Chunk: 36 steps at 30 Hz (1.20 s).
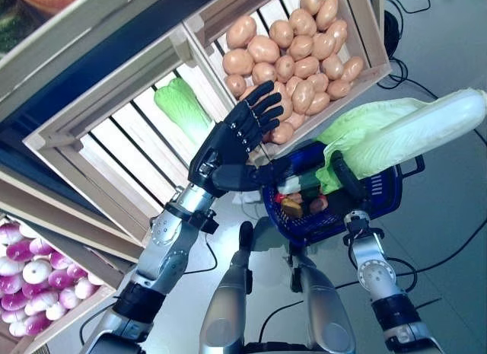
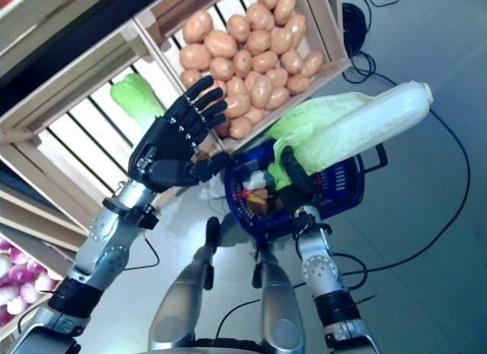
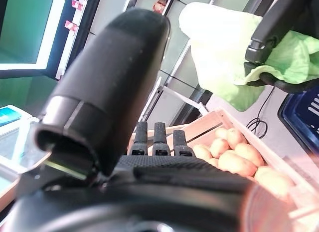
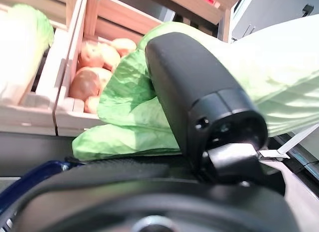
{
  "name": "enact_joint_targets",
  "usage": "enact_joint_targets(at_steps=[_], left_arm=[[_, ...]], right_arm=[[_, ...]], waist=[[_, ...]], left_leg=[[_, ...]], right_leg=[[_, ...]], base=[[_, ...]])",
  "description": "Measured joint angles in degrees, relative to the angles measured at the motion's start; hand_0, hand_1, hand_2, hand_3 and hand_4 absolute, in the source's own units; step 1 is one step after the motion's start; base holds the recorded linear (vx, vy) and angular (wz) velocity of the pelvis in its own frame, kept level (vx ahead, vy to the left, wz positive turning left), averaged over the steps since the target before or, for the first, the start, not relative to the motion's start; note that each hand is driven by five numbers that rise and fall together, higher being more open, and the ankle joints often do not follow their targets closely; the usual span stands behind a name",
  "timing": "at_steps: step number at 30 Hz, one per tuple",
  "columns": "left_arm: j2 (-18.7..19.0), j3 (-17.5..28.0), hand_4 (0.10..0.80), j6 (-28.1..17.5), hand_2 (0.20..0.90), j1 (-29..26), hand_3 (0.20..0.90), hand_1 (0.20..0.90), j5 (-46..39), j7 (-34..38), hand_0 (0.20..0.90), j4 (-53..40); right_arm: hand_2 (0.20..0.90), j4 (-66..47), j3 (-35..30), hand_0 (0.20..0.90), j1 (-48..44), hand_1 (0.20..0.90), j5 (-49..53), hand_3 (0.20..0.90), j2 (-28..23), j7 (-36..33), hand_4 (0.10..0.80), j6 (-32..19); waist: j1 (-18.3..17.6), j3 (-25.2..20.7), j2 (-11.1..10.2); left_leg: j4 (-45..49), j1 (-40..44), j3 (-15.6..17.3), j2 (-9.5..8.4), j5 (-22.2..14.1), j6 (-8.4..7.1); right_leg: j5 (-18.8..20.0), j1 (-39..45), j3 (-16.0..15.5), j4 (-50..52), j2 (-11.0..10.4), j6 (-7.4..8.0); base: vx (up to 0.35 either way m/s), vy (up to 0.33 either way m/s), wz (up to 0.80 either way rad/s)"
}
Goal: Put vegetables into the basket
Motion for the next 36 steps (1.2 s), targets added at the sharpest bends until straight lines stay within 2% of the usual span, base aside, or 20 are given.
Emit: enact_joint_targets(at_steps=[3, 10, 14, 15, 18, 23, 36], left_arm=[[-0.4, -0.04, 0.8, -0.41, 0.9, -1.53, 0.9, 0.9, -0.08, 0.02, 0.9, 1.3], [-1.12, -0.74, 0.8, -1.14, 0.9, -4.12, 0.9, 0.9, -2.14, 0.06, 0.9, 2.94], [-1.14, -1.31, 0.8, -1.21, 0.9, -5.08, 0.9, 0.9, -2.15, 0.05, 0.9, 3.46], [-1.12, -1.39, 0.8, -1.21, 0.9, -5.95, 0.9, 0.9, -2.15, 0.05, 0.9, 3.54], [-0.92, -1.39, 0.8, -1.37, 0.9, -8.03, 0.9, 0.9, -2.79, 0.19, 0.9, 4.24], [-0.86, -1.41, 0.8, -1.54, 0.9, -8.64, 0.9, 0.9, -3.9, 1.36, 0.9, 5.0], [-1.04, -1.55, 0.8, -1.59, 0.9, -9.12, 0.9, 0.9, -4.24, 4.51, 0.9, 5.56]], right_arm=[[0.3, 3.03, -0.28, 0.3, -3.1, 0.3, 0.66, 0.3, -0.1, -0.54, 0.4, -0.91], [0.3, 10.77, -2.12, 0.3, -8.84, 0.3, 0.66, 0.3, -0.57, -3.02, 0.4, -1.53], [0.3, 16.79, -2.1, 0.3, -11.79, 0.3, 0.52, 0.3, -1.8, -3.76, 0.4, -0.36], [0.3, 19.38, -2.29, 0.3, -13.05, 0.3, 0.6, 0.3, -2.87, -3.77, 0.4, 0.38], [0.3, 24.85, -3.98, 0.3, -15.85, 0.3, 2.42, 0.3, -4.11, -3.86, 0.4, 1.92], [0.3, 32.17, -5.06, 0.3, -20.03, 0.3, 8.41, 0.3, -4.24, -4.93, 0.4, 3.36], [0.3, 36.73, -6.56, 0.3, -24.5, 0.3, 13.67, 0.3, -2.45, -5.67, 0.4, 4.85]], waist=[[0.17, 0.52, -0.17], [0.52, 0.81, -0.34], [1.0, 0.81, -0.33], [1.45, 0.82, -0.32], [2.34, 0.83, -0.29], [2.53, 0.85, -0.24], [2.69, 0.87, 0.0]], left_leg=[[2.98, -3.42, -0.3, -0.51, -0.38, -0.25], [13.74, -12.54, -1.28, -1.97, -3.82, -0.57], [21.43, -16.7, -1.36, -2.44, -7.08, -0.65], [23.55, -18.13, -1.36, -2.56, -7.8, -0.62], [26.02, -20.99, -1.5, -2.82, -8.06, -0.61], [28.17, -24.37, -1.83, -3.47, -8.07, -0.57], [28.58, -26.3, -1.28, -3.45, -8.09, -0.56]], right_leg=[[-1.39, -4.08, 0.07, 4.53, -0.92, -0.33], [-5.1, -12.6, -0.16, 14.82, -2.87, -1.43], [-7.25, -15.59, -0.07, 20.63, -3.52, -1.34], [-7.97, -16.83, -0.06, 22.4, -3.77, -1.81], [-8.2, -19.45, -0.02, 24.57, -4.03, -1.94], [-8.25, -22.77, 0.2, 26.75, -4.57, -1.91], [-8.21, -25.26, 1.23, 27.47, -4.26, -1.87]], base=[[-0.047, -0.01, 0.09], [-0.04, 0.016, 0.11], [-0.009, 0.025, 0.03], [-0.015, 0.032, 0.02], [-0.026, 0.04, 0.05], [-0.016, 0.018, 0.04], [-0.004, 0.018, -0.02]])
